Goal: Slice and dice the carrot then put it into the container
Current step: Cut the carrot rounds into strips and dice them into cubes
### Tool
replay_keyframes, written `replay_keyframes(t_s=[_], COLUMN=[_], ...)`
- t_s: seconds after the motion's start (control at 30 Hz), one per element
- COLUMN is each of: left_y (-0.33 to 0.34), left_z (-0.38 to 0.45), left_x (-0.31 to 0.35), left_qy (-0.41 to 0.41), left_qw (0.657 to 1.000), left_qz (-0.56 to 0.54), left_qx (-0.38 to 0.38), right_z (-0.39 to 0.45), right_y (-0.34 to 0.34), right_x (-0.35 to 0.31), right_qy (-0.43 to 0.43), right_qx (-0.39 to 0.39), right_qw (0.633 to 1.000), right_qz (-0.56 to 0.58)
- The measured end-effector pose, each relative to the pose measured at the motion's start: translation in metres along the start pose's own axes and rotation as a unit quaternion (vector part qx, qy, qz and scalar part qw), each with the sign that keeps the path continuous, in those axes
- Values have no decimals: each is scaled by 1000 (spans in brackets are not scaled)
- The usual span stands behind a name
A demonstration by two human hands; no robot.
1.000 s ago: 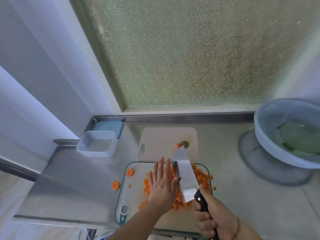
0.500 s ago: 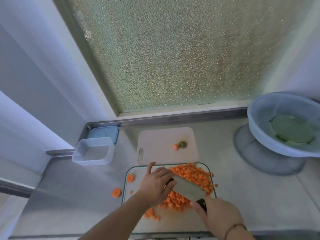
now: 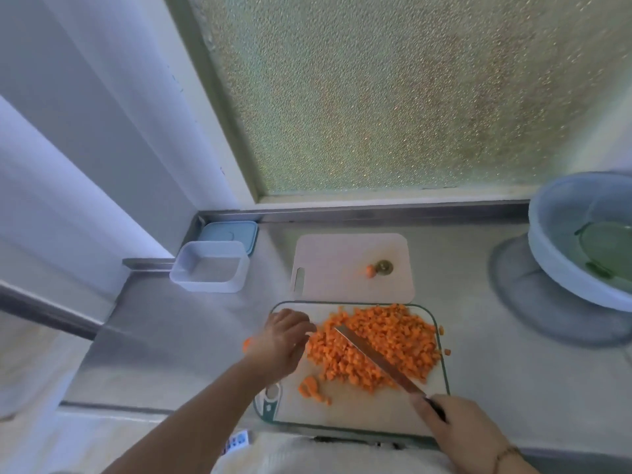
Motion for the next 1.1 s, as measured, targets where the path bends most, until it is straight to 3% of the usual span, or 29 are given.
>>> replay_keyframes(t_s=[0.1,0.2,0.5,0.63,0.77,0.93,1.1], left_y=[30,52,70,72,69,71,63], left_z=[-38,-56,-57,-56,-59,-62,-53], left_x=[11,20,26,20,13,4,8], left_qy=[77,88,115,102,109,158,204], left_qw=[982,965,984,990,987,965,958], left_qz=[68,88,40,34,25,53,80], left_qx=[-161,-231,-127,-89,-111,-204,-186], right_z=[-2,-6,-20,-24,-22,-13,-8], right_y=[4,10,37,51,62,68,72], right_x=[1,2,0,-2,4,-1,-6], right_qy=[3,20,46,1,9,-2,-10], right_qx=[4,6,25,36,53,40,11], right_qw=[999,999,994,992,989,991,991], right_qz=[32,31,95,120,137,131,134])
Point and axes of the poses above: each hand's wrist, its own z-axis towards the middle knuckle, its own y-axis out of the palm, x = y × z, the point moved 7 cm from there along z, towards the middle knuckle, and after that the axes turned 15 degrees about -x, right-handed, at the moved point
